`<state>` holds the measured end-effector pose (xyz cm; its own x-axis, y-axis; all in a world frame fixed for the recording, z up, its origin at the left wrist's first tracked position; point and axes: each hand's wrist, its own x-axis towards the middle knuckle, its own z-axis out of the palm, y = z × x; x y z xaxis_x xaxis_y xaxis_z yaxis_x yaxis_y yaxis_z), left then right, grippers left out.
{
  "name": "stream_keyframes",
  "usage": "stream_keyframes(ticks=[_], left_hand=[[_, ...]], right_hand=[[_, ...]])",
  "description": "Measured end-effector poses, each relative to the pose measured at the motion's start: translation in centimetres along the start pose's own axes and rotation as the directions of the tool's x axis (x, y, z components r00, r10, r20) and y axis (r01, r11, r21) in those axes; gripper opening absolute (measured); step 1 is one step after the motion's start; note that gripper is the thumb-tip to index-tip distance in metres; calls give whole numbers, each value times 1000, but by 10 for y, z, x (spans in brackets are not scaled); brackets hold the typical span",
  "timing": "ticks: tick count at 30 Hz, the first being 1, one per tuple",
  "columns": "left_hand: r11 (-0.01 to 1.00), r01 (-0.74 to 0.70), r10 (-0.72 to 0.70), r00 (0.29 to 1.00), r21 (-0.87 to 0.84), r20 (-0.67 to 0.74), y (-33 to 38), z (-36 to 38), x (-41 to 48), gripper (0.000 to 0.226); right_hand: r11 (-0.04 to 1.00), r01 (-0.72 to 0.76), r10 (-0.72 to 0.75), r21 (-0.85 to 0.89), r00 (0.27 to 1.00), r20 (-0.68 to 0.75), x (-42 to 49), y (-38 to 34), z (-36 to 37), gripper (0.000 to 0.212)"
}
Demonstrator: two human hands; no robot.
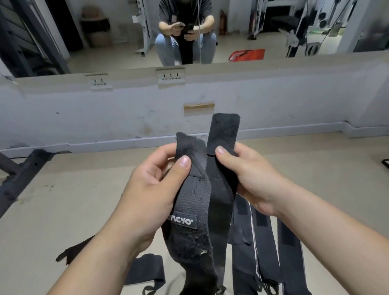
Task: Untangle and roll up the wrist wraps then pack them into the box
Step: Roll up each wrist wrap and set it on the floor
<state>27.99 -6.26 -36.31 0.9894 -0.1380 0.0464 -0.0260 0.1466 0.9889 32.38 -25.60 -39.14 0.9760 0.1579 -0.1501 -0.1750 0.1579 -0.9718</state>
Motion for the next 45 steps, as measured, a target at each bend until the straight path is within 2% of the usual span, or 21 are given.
stream_keyframes(ticks=[4, 9, 14, 23, 35, 45], left_hand=[[996, -25, 29, 999, -86, 40, 8, 0, -4, 26], [994, -7, 2, 999, -112, -48, 12, 1, -5, 19], [992, -17, 6, 995, -123, -96, 7, 0, -1, 13], [988, -14, -4, 993, -153, -119, 5, 2, 0, 13], [991, -18, -5, 985, -130, -175, 7, 8, -1, 10], [992, -122, 124, 969, 21, -215, -5, 10, 3, 8]], right_hand=[[998, 51, -51, -28, 998, -24, 0, 8, 5, 20], [996, 85, -87, -31, 993, -80, -2, 9, 12, 20], [995, 97, -97, -8, 989, -114, -4, 13, 22, 31], [986, 116, -120, 119, 992, 31, -16, 7, 35, 25], [963, -11, -22, 268, 992, 120, -25, -1, 42, 36], [965, -69, 16, 254, 979, 203, -28, -5, 45, 37]])
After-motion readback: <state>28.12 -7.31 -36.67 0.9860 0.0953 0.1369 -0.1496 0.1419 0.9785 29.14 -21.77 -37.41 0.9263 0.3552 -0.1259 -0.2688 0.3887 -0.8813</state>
